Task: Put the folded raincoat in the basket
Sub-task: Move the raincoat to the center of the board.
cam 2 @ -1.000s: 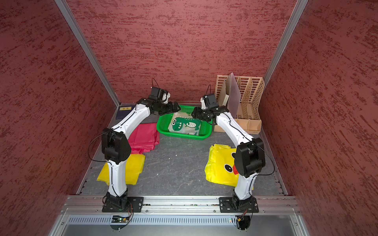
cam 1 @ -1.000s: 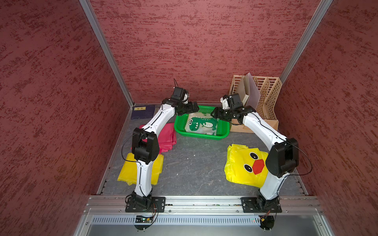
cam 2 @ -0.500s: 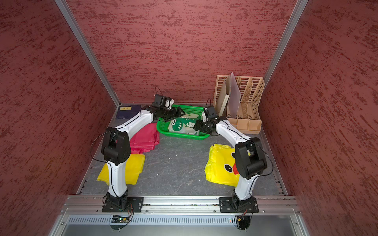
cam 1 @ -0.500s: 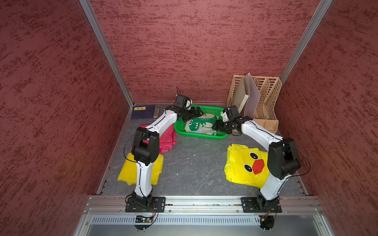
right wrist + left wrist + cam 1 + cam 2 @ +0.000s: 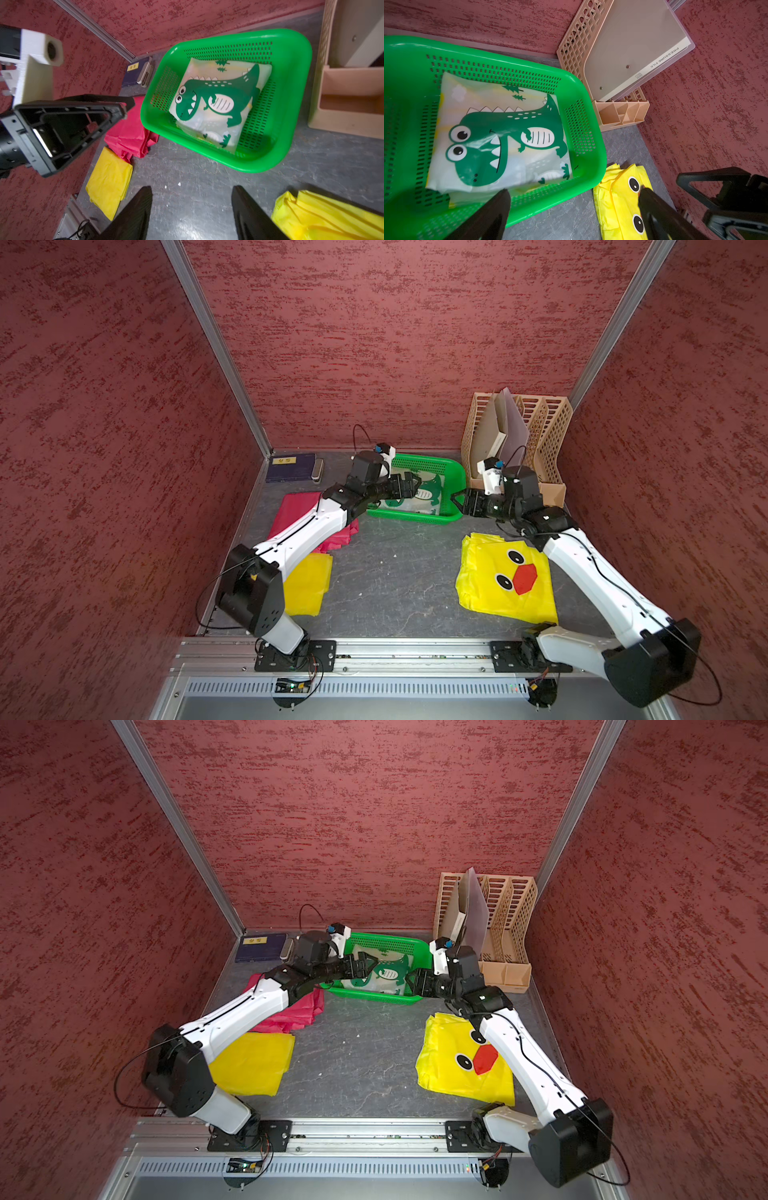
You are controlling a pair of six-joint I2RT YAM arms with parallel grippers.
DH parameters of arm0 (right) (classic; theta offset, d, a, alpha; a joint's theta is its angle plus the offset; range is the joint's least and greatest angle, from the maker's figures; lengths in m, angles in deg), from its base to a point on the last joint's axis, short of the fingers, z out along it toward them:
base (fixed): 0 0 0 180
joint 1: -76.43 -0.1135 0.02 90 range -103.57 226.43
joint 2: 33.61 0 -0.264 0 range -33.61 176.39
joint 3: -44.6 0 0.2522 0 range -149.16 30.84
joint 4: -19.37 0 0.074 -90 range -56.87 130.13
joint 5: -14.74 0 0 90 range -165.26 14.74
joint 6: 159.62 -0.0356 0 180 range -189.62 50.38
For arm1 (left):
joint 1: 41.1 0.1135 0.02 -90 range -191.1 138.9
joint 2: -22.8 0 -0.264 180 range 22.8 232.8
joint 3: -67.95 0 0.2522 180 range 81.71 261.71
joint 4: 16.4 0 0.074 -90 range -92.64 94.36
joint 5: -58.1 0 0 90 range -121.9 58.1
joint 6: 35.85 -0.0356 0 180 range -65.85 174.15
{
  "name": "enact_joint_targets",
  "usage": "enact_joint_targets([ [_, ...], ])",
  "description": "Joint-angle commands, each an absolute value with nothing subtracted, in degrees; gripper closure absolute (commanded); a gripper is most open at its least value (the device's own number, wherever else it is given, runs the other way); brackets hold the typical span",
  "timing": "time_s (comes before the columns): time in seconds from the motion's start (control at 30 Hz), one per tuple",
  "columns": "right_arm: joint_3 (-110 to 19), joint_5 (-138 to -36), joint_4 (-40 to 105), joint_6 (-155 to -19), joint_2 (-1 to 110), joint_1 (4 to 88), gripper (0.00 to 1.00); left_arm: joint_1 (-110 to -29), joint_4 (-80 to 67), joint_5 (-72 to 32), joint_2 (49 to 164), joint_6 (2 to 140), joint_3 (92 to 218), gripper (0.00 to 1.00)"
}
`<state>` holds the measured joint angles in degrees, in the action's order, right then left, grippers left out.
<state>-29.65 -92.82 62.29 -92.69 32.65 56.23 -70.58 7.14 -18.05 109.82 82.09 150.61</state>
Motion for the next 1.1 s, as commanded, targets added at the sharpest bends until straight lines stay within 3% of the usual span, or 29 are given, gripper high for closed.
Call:
enact_joint_targets([
  [0.0, -24.87, -89.62, 63.99, -92.52, 27.66, 55.88, 0.34, -65.21, -3.52, -14.48, 106.59, 91.07, 143.27, 0.00],
  [0.43, -12.65, -83.05, 70.51, -99.71, 16.56, 55.91, 0.37, -71.69, 7.86, -22.15, 98.57, 84.82, 138.11, 0.00],
  [0.57, -9.72, -81.35, 71.92, -101.57, 15.56, 55.87, 0.45, -74.86, 8.01, -24.30, 97.49, 85.17, 134.56, 0.00],
  [0.87, -6.67, -76.20, 74.56, -105.47, 18.77, 55.87, 0.83, -81.20, 3.49, -27.01, 97.67, 87.02, 128.77, 0.00],
  [1.07, -5.73, -74.48, 75.55, -106.59, 25.38, 55.62, 0.85, -82.52, 0.71, -25.71, 99.50, 86.93, 127.96, 0.00],
])
